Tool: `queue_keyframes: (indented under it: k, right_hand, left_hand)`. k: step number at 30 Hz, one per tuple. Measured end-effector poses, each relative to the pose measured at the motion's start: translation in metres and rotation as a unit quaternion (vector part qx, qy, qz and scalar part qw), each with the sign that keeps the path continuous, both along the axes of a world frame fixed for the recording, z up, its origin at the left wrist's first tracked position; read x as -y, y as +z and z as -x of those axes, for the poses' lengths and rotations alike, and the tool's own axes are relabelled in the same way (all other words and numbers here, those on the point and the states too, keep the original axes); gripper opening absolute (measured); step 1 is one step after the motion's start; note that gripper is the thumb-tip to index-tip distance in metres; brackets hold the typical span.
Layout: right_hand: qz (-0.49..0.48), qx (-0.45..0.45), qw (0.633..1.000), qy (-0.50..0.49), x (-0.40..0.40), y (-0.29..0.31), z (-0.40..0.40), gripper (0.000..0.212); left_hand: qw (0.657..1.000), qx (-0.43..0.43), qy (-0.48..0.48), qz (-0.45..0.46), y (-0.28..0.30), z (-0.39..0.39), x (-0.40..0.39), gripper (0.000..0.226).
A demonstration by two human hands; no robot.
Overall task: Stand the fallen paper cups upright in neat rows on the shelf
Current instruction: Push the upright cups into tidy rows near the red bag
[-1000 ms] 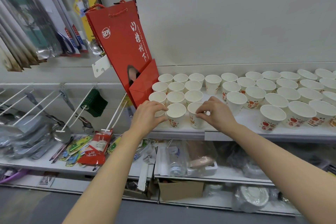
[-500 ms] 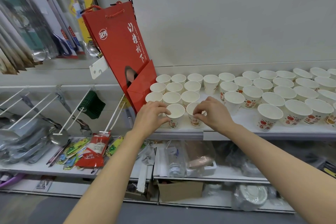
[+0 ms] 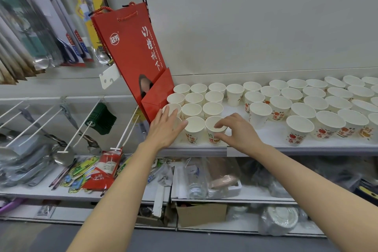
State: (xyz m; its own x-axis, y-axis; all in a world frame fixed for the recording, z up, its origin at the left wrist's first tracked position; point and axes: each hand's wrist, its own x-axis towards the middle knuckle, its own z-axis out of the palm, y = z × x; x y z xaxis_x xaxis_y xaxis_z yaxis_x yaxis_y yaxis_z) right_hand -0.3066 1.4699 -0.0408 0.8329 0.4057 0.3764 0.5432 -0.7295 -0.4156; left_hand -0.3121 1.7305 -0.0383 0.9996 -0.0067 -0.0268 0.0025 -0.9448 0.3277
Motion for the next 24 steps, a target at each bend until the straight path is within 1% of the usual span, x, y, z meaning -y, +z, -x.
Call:
queue_keyframes:
  k: [2,5,8,11,12,14,17,19,21,24]
  right_hand:
    - [0.019,0.009,1.000,-0.001,-0.005,0.002,-0.001,0.027]
    - [0.026,0.014,1.000,-0.011,-0.010,0.004,0.000,0.020]
    - [0.017,0.000,1.000,-0.010,-0.009,0.002,0.002,0.014]
    - [0.008,-0.018,1.000,-0.001,-0.008,0.003,0.002,0.023]
    - [-0.003,-0.014,1.000,-0.004,-0.006,0.003,0.001,0.026]
    - [-0.017,0.013,1.000,-0.020,0.002,0.007,-0.002,0.025]
    - [0.004,0.037,0.998,-0.058,0.028,0.014,-0.012,0.020]
    - [0.021,0.037,0.995,-0.091,0.051,0.018,-0.028,0.017]
    - [0.016,0.044,0.991,-0.125,0.074,0.020,-0.049,0.014]
    - [0.007,0.024,0.988,-0.151,0.097,0.025,-0.083,0.013]
  left_hand:
    - [1.000,-0.006,-0.002,-0.009,0.000,-0.001,0.003,0.075]
    - [1.000,-0.006,-0.005,-0.017,-0.001,-0.002,0.004,0.075]
    - [1.000,-0.006,-0.005,-0.024,-0.003,-0.002,0.003,0.076]
    - [1.000,-0.002,-0.007,-0.025,-0.001,-0.003,0.003,0.074]
    - [1.000,0.013,-0.006,-0.024,0.002,-0.004,0.004,0.072]
    - [0.998,0.064,-0.002,-0.014,0.011,-0.010,0.009,0.067]
    - [0.991,0.129,-0.024,0.002,0.025,-0.029,0.025,0.060]
    - [0.987,0.148,-0.061,0.001,0.030,-0.045,0.044,0.056]
    - [0.983,0.157,-0.091,-0.003,0.033,-0.064,0.066,0.053]
    - [0.978,0.169,-0.118,-0.043,0.037,-0.099,0.107,0.049]
